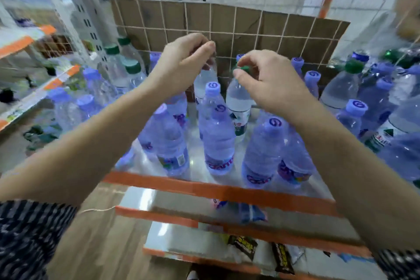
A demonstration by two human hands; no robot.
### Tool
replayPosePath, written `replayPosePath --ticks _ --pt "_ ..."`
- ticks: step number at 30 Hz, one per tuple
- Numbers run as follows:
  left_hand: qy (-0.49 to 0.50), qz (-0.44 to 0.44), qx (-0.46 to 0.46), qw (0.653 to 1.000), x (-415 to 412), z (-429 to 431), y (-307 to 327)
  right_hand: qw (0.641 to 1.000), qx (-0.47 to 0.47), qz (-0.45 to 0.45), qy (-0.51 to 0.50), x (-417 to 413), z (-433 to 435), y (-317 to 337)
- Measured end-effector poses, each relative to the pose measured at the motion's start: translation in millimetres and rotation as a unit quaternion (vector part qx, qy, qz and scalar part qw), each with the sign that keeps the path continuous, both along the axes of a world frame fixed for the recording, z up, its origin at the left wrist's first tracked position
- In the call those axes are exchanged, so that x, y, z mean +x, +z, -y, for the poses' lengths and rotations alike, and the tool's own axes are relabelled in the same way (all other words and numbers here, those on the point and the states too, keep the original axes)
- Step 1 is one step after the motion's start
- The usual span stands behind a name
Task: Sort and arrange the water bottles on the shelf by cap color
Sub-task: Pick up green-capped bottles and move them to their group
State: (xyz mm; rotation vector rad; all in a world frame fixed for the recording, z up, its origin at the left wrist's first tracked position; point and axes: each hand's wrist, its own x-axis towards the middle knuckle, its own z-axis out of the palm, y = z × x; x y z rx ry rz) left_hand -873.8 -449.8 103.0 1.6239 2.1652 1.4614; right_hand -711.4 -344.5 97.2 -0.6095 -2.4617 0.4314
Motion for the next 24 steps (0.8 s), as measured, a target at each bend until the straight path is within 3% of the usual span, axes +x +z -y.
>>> replayPosePath --ticks 6,10,14,19,24 --pt "-0.034 -0.153 -0.131 0.979 -56.8 -28.7 -3.0 0.966 -0.002 0.224 -0.128 -31.9 -22.2 5.3" --pt "-0.017 -0.086 -0.22 0.971 -69.6 -51.9 -16.5 0.943 -0.06 0.299 -0.135 -43.2 -31.0 5.3" --pt "-0.021 0.0 -0.252 0.968 -78.5 -65.5 -39.2 0.95 -0.076 0.283 -0.111 -49.9 -36.6 6.7" --pt "-0.034 -0.043 -0.214 0.975 -75.6 -67.5 -45.5 0.96 -0.056 0.26 -0.085 -49.3 -42.5 10.6" --pt "-0.037 -0.047 -0.164 0.985 -70.0 -61.0 -34.6 0.981 -0.058 0.163 -0.086 -41.8 -47.6 12.1"
